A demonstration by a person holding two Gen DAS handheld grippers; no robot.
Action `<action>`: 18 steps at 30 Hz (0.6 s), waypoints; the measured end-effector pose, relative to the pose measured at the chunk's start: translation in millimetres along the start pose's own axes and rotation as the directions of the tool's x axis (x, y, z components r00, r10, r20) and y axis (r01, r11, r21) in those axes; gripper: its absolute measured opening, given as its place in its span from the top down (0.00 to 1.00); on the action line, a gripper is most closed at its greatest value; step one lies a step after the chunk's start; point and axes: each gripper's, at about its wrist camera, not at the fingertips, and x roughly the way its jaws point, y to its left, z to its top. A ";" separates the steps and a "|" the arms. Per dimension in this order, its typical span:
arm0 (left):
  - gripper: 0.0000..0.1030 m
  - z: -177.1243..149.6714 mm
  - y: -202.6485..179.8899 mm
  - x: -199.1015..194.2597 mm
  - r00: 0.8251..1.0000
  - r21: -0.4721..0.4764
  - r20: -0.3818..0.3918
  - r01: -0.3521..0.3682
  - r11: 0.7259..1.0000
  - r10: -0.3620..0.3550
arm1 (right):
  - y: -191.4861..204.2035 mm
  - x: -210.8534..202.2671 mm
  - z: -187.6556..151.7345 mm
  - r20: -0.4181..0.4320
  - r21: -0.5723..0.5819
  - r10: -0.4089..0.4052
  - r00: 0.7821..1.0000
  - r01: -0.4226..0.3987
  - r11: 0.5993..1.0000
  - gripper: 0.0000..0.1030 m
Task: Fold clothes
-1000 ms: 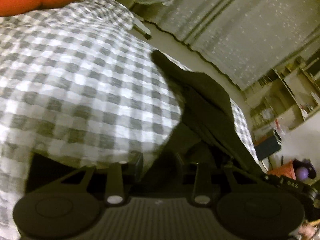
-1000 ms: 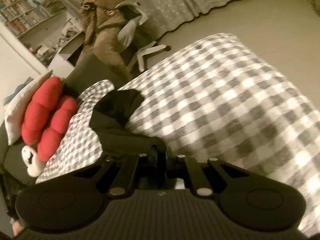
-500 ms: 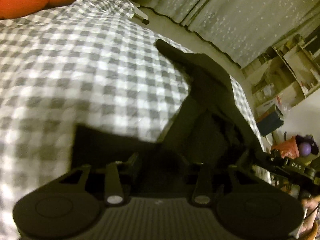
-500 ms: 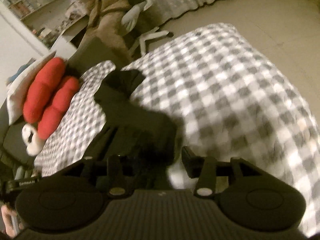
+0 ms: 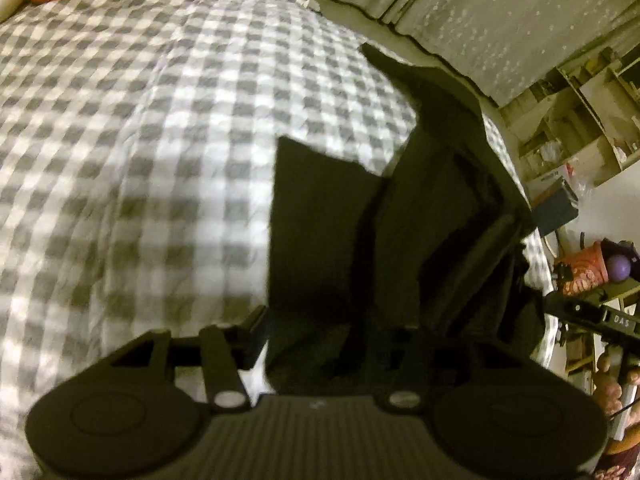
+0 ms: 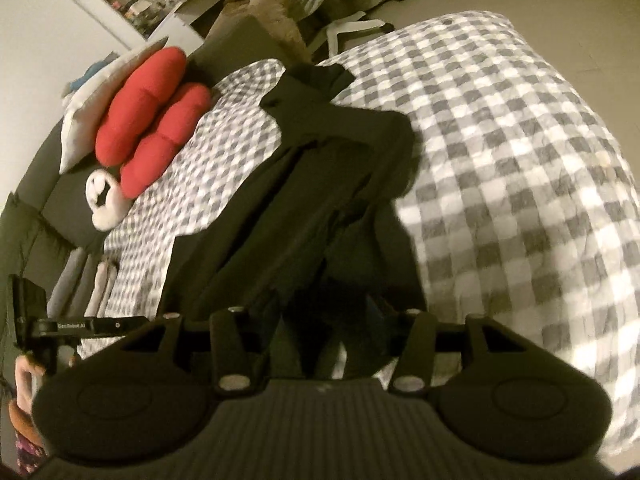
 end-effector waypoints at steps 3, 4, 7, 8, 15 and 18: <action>0.46 -10.8 5.7 -4.0 0.999 -0.001 -0.033 0.011 1.000 -0.011 | 6.2 0.3 -8.3 -0.020 -0.019 0.004 1.000 -0.004 1.000 0.49; 0.46 -14.6 6.5 -4.3 0.999 0.002 -0.048 0.019 1.000 -0.019 | 7.9 1.5 -11.1 -0.029 -0.023 0.007 1.000 -0.007 1.000 0.49; 0.45 -26.2 10.3 -3.6 0.994 -0.006 -0.094 0.054 0.999 -0.055 | 8.4 6.2 -21.7 -0.054 -0.023 0.011 0.998 -0.012 1.000 0.49; 0.46 -30.1 12.1 -1.0 0.991 -0.035 -0.108 0.071 0.997 -0.075 | 8.0 7.5 -25.3 -0.062 -0.021 0.010 0.998 -0.011 1.000 0.49; 0.52 -54.8 6.8 24.8 0.971 -0.127 -0.149 0.168 0.978 -0.186 | 9.7 26.8 -40.9 -0.086 0.015 0.045 0.995 -0.043 0.999 0.49; 0.85 -56.4 2.7 24.5 0.971 -0.147 -0.120 0.189 0.971 -0.207 | 11.3 31.7 -41.7 -0.082 0.025 0.068 0.994 -0.067 0.997 0.71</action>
